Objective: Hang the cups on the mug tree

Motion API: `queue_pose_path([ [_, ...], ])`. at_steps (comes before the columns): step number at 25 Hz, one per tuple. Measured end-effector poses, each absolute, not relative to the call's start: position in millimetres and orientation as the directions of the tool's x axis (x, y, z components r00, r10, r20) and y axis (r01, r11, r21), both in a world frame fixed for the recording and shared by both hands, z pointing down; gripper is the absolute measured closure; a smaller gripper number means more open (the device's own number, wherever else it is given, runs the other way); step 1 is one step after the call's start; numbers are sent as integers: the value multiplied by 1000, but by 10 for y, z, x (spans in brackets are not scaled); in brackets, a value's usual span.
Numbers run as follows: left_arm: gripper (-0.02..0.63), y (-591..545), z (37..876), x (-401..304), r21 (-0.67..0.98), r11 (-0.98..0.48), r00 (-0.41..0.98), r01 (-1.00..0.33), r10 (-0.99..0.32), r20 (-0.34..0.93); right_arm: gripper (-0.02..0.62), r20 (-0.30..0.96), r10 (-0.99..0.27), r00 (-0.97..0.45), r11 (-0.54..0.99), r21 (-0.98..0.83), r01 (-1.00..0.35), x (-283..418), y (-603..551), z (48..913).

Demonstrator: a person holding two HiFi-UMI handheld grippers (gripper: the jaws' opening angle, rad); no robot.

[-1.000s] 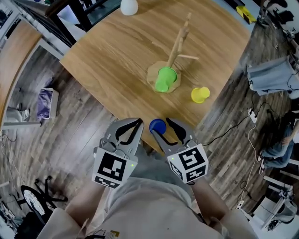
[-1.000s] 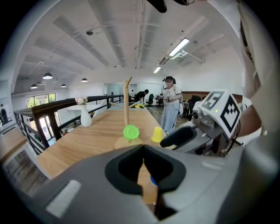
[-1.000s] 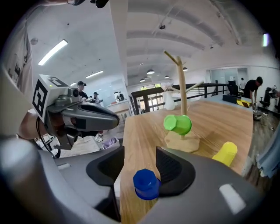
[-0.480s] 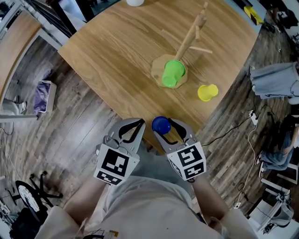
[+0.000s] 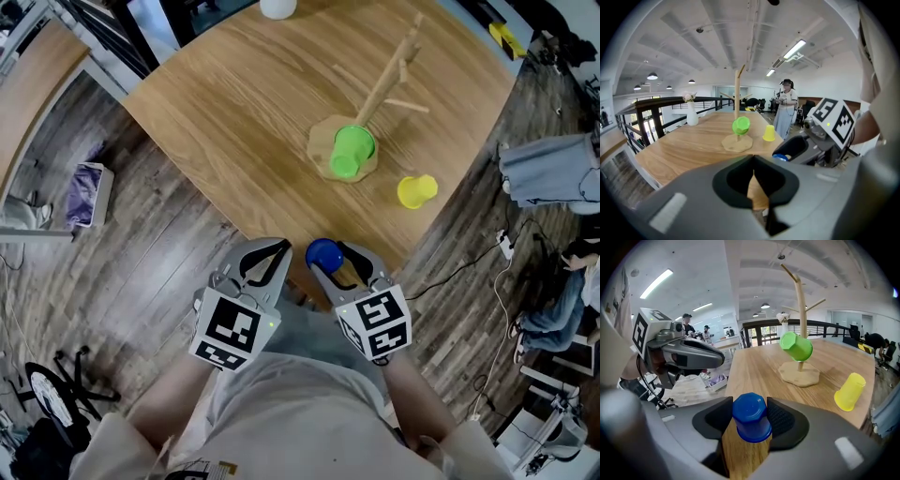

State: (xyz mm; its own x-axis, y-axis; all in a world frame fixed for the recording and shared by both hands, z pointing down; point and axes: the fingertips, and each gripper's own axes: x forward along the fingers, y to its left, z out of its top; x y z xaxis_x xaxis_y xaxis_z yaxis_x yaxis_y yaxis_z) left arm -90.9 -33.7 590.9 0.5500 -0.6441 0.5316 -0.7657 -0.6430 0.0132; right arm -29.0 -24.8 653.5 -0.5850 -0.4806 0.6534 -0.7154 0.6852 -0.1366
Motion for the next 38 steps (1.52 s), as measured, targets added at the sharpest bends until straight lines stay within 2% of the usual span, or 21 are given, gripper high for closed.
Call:
queue_pose_path([
  [14,603,-294,4921,-909,-27,-630,541,-776,-686,486,364,534,-567,-627,678,-131,-724,-207,-330,5278],
  [24,603,-196,4112,-664,-52,-656,567,-753,-686,456,364,441,-633,-637,656,-131,-743,95,-284,4202],
  [38,603,-16,3325,-467,-55,-670,607,-741,-702,374,364,292,-717,-633,637,-94,-765,278,-129,3134],
])
